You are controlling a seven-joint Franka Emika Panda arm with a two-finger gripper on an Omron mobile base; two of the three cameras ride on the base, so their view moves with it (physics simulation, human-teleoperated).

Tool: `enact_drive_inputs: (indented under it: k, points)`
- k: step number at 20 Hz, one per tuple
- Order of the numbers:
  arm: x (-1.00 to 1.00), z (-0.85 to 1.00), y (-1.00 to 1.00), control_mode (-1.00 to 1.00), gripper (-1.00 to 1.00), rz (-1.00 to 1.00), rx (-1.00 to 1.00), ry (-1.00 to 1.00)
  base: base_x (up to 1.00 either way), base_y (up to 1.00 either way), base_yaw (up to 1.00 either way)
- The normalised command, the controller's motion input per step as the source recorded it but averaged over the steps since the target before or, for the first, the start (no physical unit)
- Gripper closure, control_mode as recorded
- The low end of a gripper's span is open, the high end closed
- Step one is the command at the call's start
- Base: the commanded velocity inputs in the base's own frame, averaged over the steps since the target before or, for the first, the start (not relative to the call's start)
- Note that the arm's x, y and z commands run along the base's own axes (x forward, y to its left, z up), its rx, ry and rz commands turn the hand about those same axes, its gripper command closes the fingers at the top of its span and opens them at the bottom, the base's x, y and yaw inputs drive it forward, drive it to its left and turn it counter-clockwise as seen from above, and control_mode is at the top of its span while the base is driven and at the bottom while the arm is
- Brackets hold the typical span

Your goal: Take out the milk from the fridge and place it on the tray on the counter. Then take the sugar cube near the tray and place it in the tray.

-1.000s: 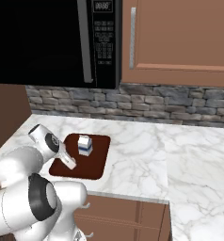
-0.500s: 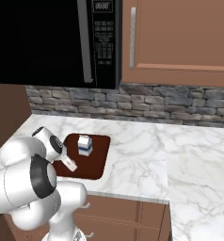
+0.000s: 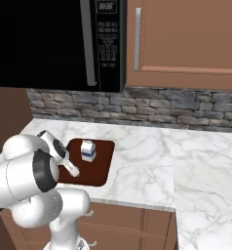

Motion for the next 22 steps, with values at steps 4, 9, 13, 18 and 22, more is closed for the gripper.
enact_drive_inputs:
  k: [4,9,13,18,22]
  points:
    - [-0.19,-0.05,-0.13,-1.00,-1.00,0.04,0.02,-0.17,0.00,0.00,0.00]
    - [-0.14,0.21,-0.09,-1.00,-1.00,0.02,0.01,-0.25,0.00,0.00,0.00]
    - [0.00,0.15,0.00,-1.00,-1.00,0.02,0.00,-0.09,0.00,0.00,0.00]
    - [-0.06,0.35,0.00,-1.00,-1.00,0.01,0.00,-0.02,0.00,0.00,0.00]
    - [-0.43,0.58,-0.13,-1.00,-1.00,0.01,0.00,-0.06,0.00,0.00,0.00]
